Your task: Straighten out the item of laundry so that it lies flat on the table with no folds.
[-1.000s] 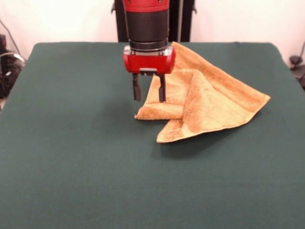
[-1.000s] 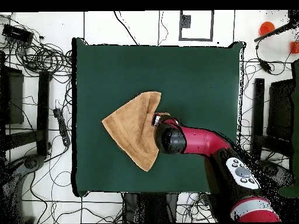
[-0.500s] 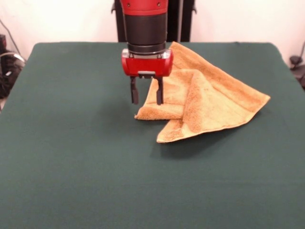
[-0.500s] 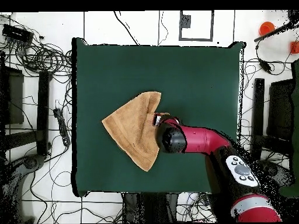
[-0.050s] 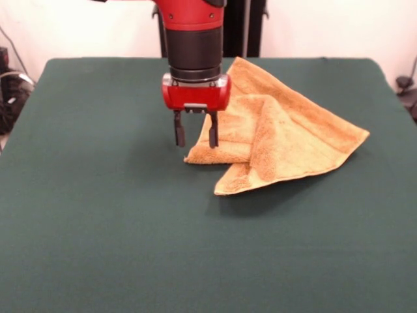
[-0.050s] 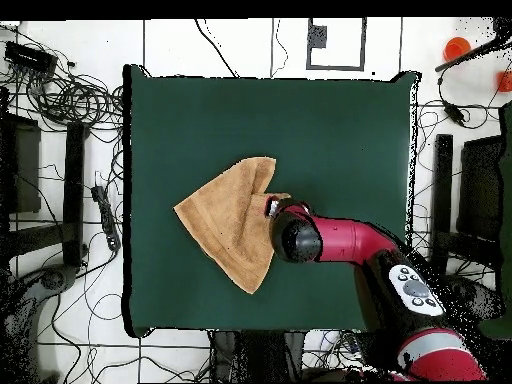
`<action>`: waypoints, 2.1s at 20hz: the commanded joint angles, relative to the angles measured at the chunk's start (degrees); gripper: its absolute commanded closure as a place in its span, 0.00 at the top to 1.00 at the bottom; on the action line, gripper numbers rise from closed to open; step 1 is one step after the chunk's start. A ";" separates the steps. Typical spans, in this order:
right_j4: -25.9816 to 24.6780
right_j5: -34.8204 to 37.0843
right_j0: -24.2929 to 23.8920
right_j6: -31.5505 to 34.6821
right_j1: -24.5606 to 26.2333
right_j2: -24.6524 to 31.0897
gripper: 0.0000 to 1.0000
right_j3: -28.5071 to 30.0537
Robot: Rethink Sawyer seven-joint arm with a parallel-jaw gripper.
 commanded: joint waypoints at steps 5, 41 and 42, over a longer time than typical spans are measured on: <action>-1.85 1.90 1.43 -0.16 4.44 6.28 1.00 -3.15; 0.60 0.47 3.03 4.83 5.17 4.33 1.00 -0.79; 0.49 0.65 2.83 4.57 5.03 4.44 1.00 -0.67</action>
